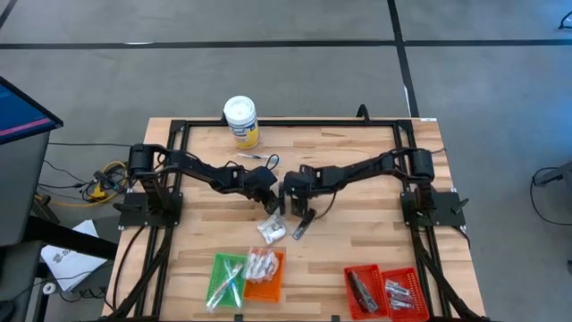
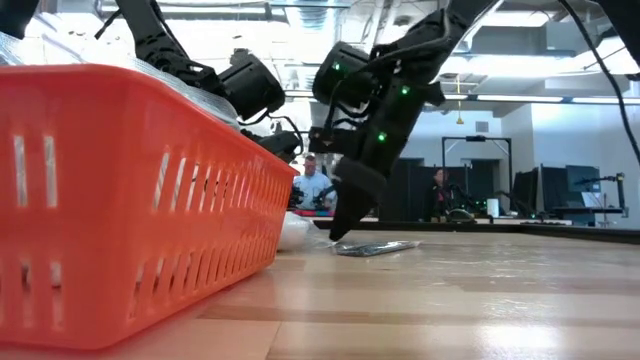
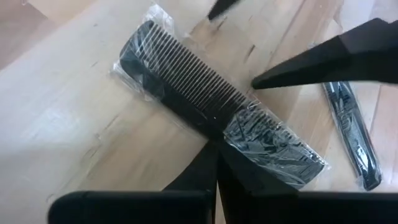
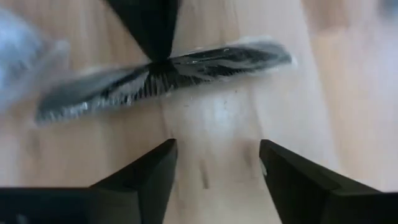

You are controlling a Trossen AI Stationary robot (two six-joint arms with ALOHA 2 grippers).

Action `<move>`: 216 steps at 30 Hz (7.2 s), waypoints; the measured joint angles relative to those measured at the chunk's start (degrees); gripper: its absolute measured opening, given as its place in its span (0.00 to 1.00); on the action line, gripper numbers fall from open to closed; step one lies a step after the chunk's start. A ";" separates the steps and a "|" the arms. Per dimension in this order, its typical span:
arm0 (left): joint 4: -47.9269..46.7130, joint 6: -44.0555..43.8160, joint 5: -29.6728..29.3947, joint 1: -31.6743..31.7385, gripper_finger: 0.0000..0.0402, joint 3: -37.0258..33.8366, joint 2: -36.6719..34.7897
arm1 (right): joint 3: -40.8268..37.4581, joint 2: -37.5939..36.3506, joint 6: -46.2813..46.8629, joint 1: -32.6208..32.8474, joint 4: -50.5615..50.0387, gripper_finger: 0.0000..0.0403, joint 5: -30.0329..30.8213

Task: Pick & Place Travel size toiletries
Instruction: Put the black comb into the left red basket

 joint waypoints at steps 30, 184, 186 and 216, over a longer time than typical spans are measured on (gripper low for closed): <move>1.42 6.18 1.46 0.03 0.00 -2.86 0.11 | -0.25 -1.98 50.53 -6.63 8.16 0.66 -25.02; 15.06 6.10 5.10 2.07 0.00 -5.35 -0.13 | -0.24 0.68 57.01 -4.17 8.12 0.01 -19.13; 14.87 5.79 5.14 2.07 0.00 -5.35 -0.36 | -0.24 0.68 56.24 -4.19 7.89 0.01 -19.16; 15.22 -13.95 -4.40 2.07 0.06 -26.65 -48.75 | -0.40 -15.15 51.33 -6.96 16.62 0.00 -20.00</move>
